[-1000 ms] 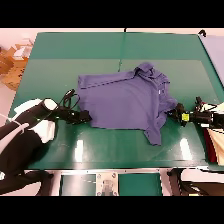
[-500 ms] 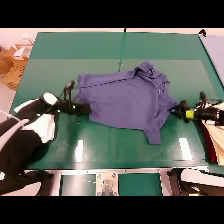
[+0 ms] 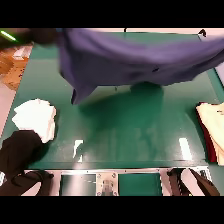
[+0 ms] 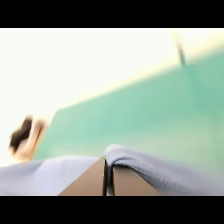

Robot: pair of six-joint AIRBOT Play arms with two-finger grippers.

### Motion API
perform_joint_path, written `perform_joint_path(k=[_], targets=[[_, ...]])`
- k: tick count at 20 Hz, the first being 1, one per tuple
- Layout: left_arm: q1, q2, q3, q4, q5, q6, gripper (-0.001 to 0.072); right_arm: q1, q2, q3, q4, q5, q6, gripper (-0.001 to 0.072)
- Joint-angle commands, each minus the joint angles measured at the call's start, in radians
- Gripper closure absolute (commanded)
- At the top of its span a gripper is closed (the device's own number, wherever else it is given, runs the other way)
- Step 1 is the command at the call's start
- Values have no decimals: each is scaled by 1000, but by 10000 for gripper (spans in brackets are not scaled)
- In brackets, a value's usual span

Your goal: Fold the shirts.

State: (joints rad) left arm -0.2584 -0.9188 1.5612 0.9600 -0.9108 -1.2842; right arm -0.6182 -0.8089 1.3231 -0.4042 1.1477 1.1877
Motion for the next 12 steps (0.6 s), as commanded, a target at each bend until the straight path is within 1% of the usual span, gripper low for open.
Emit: perform_joint_path(k=[1,3,5,8,9,12], targets=[[0,42,310,63,-103,0,686,-54,147,248,19,-146,36,696],[0,42,425,99,-119,-1,687,-105,158,355,19,-184,36,695],[0,42,484,137,-131,-16,687,-135,156,409,3,-211,36,695],[0,27,472,180,-187,-31,687,-136,144,393,-37,-214,35,695],[0,13,451,190,-201,-45,686,-135,134,373,-46,-205,35,695],[0,-48,345,196,-209,-47,686,-132,94,274,-51,-180,24,695]])
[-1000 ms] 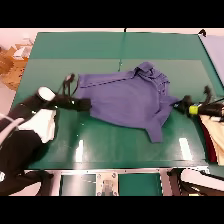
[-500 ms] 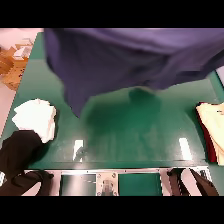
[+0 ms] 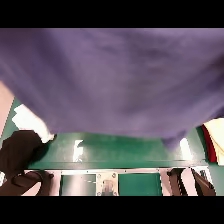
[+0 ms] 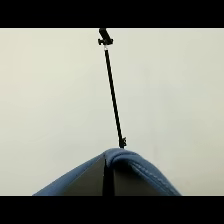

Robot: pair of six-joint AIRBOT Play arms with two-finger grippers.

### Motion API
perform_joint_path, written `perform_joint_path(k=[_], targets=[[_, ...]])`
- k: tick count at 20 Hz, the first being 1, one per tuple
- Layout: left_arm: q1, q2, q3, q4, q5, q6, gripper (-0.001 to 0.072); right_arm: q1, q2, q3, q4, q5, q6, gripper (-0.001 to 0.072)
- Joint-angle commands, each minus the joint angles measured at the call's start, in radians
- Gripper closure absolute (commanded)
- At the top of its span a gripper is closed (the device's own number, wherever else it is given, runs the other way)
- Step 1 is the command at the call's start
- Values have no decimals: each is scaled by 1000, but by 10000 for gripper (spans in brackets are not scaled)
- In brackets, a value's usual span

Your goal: Fold the shirts.

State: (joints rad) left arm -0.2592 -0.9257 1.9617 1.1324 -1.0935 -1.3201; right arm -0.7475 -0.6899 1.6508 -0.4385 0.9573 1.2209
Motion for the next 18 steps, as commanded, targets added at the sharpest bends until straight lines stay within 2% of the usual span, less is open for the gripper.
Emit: perform_joint_path(k=[1,5,9,13,18], targets=[[0,-71,-95,23,-25,-11,687,13,-42,-105,-15,16,-32,695],[0,-245,-220,17,5,-11,686,164,-142,-349,-19,-15,-156,695],[0,-519,-256,9,139,-7,686,289,-359,-528,-18,-167,-250,695],[0,-779,-255,-31,373,-6,686,365,-685,-487,5,-299,-318,695],[0,-950,-255,-68,527,-7,686,408,-1043,-296,39,-293,-317,694]])
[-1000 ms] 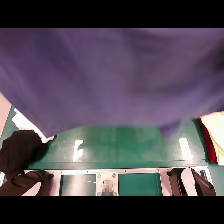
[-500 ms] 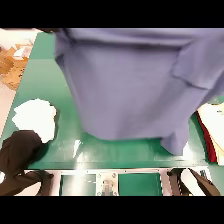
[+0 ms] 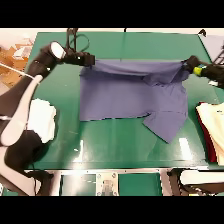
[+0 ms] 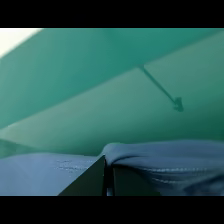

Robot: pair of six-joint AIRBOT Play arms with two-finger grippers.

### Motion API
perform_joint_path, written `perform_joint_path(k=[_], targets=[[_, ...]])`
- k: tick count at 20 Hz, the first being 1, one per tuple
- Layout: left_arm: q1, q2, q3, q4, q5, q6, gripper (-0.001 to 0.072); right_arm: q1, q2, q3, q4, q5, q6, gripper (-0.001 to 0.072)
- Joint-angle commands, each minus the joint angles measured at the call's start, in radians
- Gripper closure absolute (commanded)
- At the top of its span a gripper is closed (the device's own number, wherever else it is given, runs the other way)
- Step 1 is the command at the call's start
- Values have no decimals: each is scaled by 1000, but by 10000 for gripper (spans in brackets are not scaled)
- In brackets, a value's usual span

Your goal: Fold the shirts.

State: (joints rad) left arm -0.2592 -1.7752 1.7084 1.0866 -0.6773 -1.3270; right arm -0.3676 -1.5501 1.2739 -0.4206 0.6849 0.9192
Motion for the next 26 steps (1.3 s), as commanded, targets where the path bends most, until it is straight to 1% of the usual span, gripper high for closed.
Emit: perform_joint_path(k=[1,2,3,4,5,6,7,8,9,10,11,12,13,15,16,17,18,20,21,23,24,25,26], targets=[[0,-117,-2,-24,130,0,685,29,-224,108,21,-21,-15,694],[0,-130,-2,-24,149,0,565,29,-254,131,21,-21,-15,691],[0,-135,-2,-24,170,0,203,25,-271,149,21,-21,-15,544],[8,-135,1,-24,179,-2,104,16,-274,159,20,-23,-15,330],[26,-135,21,-21,154,-10,112,1,-272,174,19,-10,-15,239],[53,-135,52,-21,93,-12,112,-26,-272,202,17,47,-6,241],[87,-135,99,-21,-12,-13,112,-63,-269,230,16,130,26,244],[124,-133,144,-19,-128,-21,113,-109,-260,249,17,222,55,305],[166,-132,195,-19,-264,-37,120,-151,-250,256,16,303,64,456],[203,-132,236,-19,-380,-53,353,-194,-237,255,13,385,80,531],[238,-132,273,-20,-499,-53,680,-233,-228,254,-4,468,111,623],[263,-132,299,-21,-588,-71,687,-262,-214,246,-29,529,127,693],[282,-131,313,-20,-667,-87,688,-283,-194,225,-63,569,143,693],[288,-108,294,14,-793,-90,688,-310,-132,150,-133,589,148,694],[280,-86,263,41,-847,-91,688,-321,-97,103,-165,587,148,694],[273,-55,211,57,-871,-95,688,-338,-58,51,-196,582,147,694],[268,-9,136,60,-871,-97,688,-357,-26,6,-216,571,146,694],[268,116,-80,63,-830,-86,688,-402,31,-81,-232,538,142,694],[270,180,-195,64,-795,-80,688,-423,53,-116,-232,521,134,694],[269,300,-428,66,-668,-84,686,-452,77,-167,-232,497,124,694],[269,335,-515,49,-605,-88,605,-454,77,-180,-232,497,122,693],[269,353,-587,9,-545,-94,213,-454,76,-191,-232,493,116,693],[269,351,-632,-42,-502,-114,105,-450,76,-197,-231,486,116,692]])
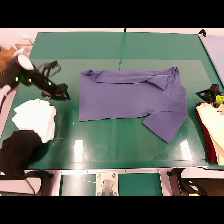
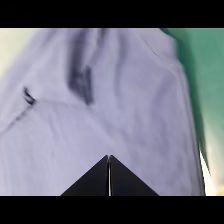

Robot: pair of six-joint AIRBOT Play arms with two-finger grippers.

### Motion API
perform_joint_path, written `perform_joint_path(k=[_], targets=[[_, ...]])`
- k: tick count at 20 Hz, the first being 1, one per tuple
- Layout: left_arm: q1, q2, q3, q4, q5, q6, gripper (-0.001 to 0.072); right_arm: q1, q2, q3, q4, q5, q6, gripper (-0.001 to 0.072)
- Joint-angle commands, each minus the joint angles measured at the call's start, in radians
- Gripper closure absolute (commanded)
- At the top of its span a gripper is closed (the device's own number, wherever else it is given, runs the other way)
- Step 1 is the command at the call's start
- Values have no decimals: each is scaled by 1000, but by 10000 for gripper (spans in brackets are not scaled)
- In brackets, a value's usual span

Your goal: Fold the shirts.

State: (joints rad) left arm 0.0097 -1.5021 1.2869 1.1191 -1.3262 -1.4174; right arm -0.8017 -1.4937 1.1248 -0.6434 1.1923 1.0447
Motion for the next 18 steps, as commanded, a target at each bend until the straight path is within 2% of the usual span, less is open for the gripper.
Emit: perform_joint_path(k=[1,4,10,13,15,17,18], targets=[[0,72,-252,-135,189,-20,104,-11,19,-48,-8,-26,-19,686],[-3,28,-320,-310,251,68,104,-5,19,-47,-4,-32,-35,687],[-3,-56,-345,-324,228,74,104,-5,19,-47,-5,-44,-55,687],[-19,-100,-345,-426,222,138,104,-5,19,-47,-4,-44,-55,687],[-58,-137,-345,-442,204,171,115,-5,19,-47,-5,-43,-55,687],[-69,-151,-343,-451,217,212,432,-5,19,-47,-4,-43,-54,687],[-57,-151,-328,-443,226,230,634,-5,19,-47,-4,-40,-54,687]])
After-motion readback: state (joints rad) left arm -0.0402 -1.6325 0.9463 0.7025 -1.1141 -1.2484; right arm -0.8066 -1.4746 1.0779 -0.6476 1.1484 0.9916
